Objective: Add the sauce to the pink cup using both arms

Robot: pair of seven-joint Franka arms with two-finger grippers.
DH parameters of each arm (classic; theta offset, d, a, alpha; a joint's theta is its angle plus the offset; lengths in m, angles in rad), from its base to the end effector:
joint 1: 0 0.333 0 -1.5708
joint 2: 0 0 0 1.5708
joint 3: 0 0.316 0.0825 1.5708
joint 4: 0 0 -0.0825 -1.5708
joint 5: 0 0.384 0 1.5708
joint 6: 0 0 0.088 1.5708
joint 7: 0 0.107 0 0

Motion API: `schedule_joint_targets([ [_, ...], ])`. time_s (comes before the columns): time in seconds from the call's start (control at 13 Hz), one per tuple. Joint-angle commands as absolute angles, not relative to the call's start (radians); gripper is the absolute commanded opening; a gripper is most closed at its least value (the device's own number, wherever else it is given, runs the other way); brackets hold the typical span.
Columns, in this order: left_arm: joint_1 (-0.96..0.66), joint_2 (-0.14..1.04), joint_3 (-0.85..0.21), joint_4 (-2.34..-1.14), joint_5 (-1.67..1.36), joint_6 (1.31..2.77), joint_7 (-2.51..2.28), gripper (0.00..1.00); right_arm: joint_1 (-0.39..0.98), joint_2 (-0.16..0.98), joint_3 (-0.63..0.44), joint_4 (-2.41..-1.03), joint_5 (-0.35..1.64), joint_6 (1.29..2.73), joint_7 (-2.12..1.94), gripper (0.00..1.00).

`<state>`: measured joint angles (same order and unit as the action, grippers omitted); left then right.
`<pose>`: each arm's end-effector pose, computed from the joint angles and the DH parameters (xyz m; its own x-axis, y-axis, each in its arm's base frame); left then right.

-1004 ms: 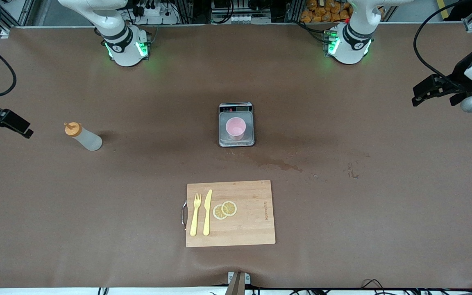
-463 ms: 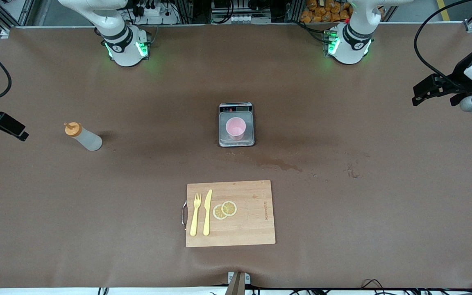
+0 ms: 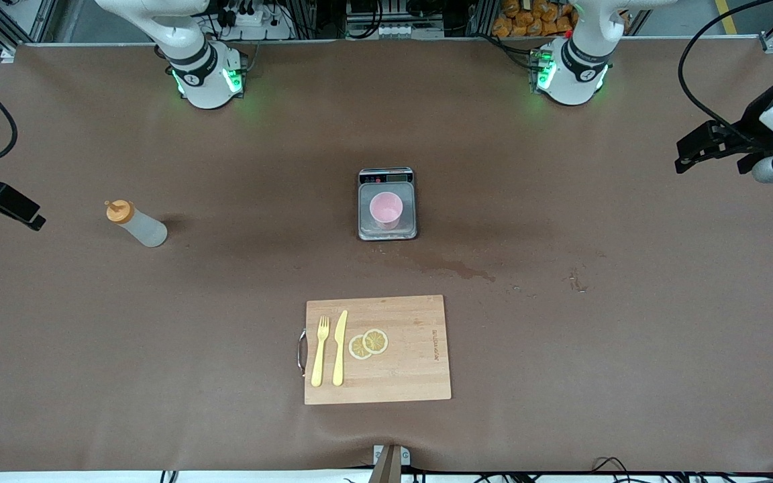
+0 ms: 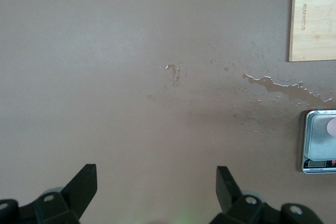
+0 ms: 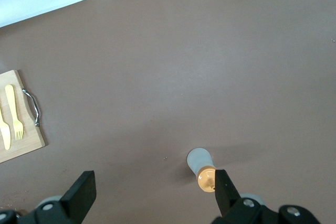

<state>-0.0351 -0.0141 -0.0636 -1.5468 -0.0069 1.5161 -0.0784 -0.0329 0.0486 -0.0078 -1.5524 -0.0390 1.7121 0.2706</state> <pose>0.5421 -0.0547 0.6387 0.9996 -0.0206 -0.0170 -0.0206 -0.9998 0.0047 0.5828 -0.0273 0.6190 0.9465 -0.3005 0.1173 -0.3035 -0.9528 0.0083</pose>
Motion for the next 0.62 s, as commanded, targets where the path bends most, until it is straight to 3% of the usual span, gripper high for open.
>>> schedule_joint_targets([
  [0.0,-0.023,-0.023,-0.064,-1.546,0.002,1.508,-0.061,1.00,-0.037,0.034,0.002,-1.551,-0.054,1.692,0.273,1.00],
  [0.54,-0.023,-0.023,-0.064,-1.546,0.002,1.508,-0.061,1.00,-0.037,0.029,0.003,-1.537,-0.044,1.692,0.273,1.00],
])
